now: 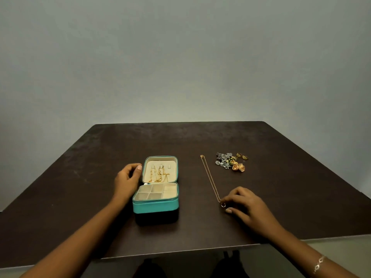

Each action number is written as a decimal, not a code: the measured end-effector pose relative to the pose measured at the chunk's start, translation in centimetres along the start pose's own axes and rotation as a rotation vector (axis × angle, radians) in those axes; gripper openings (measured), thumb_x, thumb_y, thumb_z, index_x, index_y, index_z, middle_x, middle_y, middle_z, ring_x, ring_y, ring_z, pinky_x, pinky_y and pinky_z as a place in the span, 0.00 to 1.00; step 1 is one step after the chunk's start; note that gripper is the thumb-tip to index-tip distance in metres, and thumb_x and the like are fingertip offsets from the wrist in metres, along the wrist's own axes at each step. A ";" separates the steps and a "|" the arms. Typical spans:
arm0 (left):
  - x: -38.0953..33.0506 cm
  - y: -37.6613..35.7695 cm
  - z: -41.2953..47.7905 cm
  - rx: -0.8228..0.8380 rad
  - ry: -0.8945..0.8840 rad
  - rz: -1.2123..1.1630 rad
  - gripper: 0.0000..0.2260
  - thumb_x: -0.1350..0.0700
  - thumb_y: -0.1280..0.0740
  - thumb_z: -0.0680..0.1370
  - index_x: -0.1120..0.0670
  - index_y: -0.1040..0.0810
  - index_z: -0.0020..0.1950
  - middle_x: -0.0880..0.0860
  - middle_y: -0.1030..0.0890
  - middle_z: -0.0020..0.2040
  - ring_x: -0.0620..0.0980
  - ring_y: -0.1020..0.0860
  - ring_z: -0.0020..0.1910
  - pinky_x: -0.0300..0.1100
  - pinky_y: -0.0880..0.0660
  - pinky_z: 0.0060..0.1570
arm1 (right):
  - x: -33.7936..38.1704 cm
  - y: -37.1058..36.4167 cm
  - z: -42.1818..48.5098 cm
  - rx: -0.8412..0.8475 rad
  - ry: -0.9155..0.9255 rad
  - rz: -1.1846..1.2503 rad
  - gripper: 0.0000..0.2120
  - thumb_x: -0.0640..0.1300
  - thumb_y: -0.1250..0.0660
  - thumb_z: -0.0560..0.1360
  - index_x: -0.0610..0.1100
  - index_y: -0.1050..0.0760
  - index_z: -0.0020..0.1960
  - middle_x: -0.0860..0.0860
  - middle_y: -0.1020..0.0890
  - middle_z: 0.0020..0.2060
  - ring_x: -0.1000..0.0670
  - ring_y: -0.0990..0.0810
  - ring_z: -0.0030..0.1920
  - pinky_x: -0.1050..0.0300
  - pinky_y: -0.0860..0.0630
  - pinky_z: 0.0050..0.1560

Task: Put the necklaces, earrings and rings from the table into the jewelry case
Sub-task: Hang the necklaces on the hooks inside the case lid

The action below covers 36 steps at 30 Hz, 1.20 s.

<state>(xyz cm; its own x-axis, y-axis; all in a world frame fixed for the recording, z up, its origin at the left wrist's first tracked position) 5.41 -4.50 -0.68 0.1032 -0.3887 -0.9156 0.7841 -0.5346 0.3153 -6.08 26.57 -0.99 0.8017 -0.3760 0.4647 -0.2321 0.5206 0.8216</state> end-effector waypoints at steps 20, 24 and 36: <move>-11.5 -14.3 6.7 0.619 -0.104 0.488 0.06 0.62 0.34 0.76 0.61 0.22 0.51 0.55 0.23 0.45 0.48 0.27 0.37 0.38 0.28 0.32 | 0.4 -1.2 0.4 0.022 0.060 -0.119 0.20 0.58 0.48 0.71 0.51 0.23 0.51 0.54 0.24 0.45 0.53 0.27 0.47 0.71 0.39 0.42; -9.8 -15.9 7.3 0.624 -0.037 0.593 0.06 0.61 0.32 0.74 0.61 0.21 0.50 0.56 0.23 0.44 0.51 0.26 0.39 0.40 0.26 0.33 | 1.3 -1.8 -0.1 0.029 0.068 -0.147 0.19 0.59 0.48 0.72 0.51 0.24 0.52 0.54 0.25 0.46 0.54 0.27 0.47 0.69 0.38 0.43; -7.4 -20.3 8.4 0.608 -0.072 0.800 0.11 0.55 0.30 0.73 0.60 0.22 0.51 0.60 0.20 0.54 0.58 0.23 0.54 0.47 0.27 0.51 | 0.0 -1.5 0.5 -0.049 0.088 -0.173 0.07 0.56 0.43 0.72 0.54 0.31 0.43 0.57 0.27 0.41 0.55 0.30 0.42 0.63 0.32 0.40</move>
<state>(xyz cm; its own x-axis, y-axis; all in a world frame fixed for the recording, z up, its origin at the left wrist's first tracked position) -16.39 2.89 1.77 0.4093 -0.8347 -0.3685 0.0537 -0.3812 0.9229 -6.03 25.41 -2.09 0.8728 -0.3961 0.2852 -0.0607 0.4916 0.8687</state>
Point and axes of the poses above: each hand's wrist, its own z-axis towards the middle knuckle, its own y-axis out of the back of the hand, x = y × z, the point moved 3 cm from there along z, towards the middle knuckle
